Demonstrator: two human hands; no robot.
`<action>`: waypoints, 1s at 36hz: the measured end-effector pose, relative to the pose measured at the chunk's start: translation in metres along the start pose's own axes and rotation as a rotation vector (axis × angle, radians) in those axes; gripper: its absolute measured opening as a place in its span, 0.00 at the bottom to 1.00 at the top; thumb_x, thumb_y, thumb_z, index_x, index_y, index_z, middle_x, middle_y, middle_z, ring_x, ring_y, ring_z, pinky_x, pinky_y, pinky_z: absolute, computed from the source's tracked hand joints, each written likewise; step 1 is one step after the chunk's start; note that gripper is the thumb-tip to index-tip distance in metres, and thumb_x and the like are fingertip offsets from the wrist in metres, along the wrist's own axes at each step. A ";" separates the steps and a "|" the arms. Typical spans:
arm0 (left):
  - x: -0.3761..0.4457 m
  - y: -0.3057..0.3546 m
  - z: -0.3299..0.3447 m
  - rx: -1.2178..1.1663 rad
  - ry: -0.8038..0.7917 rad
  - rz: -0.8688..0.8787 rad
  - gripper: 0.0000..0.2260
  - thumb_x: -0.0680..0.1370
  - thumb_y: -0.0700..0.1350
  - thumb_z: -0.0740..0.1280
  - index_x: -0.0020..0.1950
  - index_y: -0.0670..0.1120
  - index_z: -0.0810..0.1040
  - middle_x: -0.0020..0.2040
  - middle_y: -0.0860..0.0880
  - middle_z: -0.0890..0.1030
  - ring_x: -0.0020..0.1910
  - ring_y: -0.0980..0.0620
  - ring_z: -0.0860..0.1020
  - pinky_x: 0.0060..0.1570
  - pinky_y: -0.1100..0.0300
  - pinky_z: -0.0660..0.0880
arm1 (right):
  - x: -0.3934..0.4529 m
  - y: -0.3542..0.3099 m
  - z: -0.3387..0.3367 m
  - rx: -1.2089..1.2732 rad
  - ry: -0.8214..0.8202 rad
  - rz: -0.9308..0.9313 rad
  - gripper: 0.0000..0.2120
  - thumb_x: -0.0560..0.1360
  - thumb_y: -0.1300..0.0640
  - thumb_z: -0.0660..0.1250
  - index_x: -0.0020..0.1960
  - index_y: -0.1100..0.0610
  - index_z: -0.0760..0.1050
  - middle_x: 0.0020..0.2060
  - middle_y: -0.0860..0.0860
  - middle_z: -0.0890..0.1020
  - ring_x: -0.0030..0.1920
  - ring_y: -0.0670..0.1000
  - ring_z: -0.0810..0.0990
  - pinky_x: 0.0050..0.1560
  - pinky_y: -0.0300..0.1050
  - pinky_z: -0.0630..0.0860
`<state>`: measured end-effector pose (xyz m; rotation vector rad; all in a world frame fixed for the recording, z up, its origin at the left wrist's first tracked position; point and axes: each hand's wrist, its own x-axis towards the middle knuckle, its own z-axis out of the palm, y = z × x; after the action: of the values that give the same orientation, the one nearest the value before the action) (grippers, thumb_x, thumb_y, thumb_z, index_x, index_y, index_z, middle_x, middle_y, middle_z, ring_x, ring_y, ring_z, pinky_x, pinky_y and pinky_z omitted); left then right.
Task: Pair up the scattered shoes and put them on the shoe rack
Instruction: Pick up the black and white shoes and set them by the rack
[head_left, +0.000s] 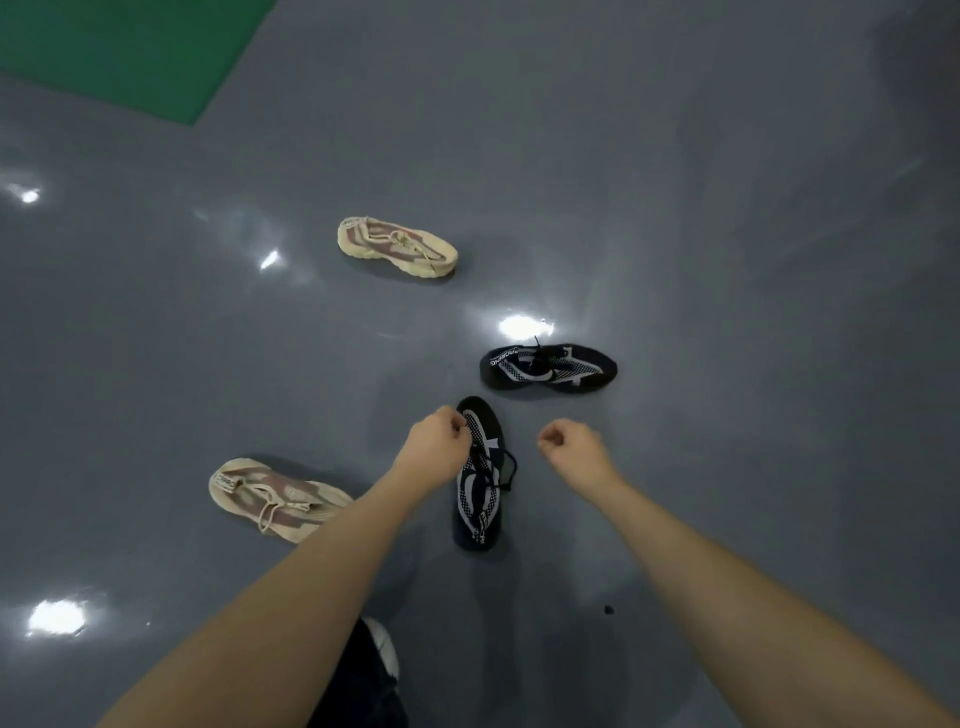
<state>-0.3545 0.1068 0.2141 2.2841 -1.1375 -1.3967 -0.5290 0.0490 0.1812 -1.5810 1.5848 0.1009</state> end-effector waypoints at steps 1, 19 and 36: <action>0.012 -0.008 0.011 -0.005 -0.002 -0.006 0.13 0.81 0.44 0.57 0.62 0.42 0.72 0.49 0.47 0.78 0.43 0.50 0.74 0.45 0.58 0.72 | 0.011 0.009 0.011 -0.013 -0.007 0.006 0.07 0.76 0.60 0.64 0.51 0.60 0.78 0.44 0.52 0.80 0.46 0.51 0.76 0.49 0.42 0.72; 0.126 -0.123 0.139 0.329 0.156 -0.045 0.15 0.80 0.50 0.58 0.60 0.40 0.67 0.60 0.41 0.73 0.59 0.41 0.73 0.55 0.49 0.71 | 0.111 0.093 0.157 -0.163 -0.059 0.012 0.18 0.76 0.46 0.65 0.58 0.58 0.68 0.52 0.53 0.77 0.54 0.56 0.77 0.46 0.46 0.71; 0.143 -0.114 0.161 0.098 0.240 -0.025 0.27 0.82 0.50 0.53 0.75 0.39 0.49 0.55 0.39 0.79 0.52 0.39 0.79 0.50 0.48 0.76 | 0.131 0.104 0.153 0.221 0.138 -0.228 0.08 0.74 0.65 0.64 0.48 0.54 0.68 0.39 0.53 0.78 0.39 0.50 0.76 0.43 0.46 0.74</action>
<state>-0.3974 0.1112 -0.0251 2.4611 -1.1259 -1.0596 -0.5158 0.0595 -0.0451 -1.6068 1.4516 -0.3035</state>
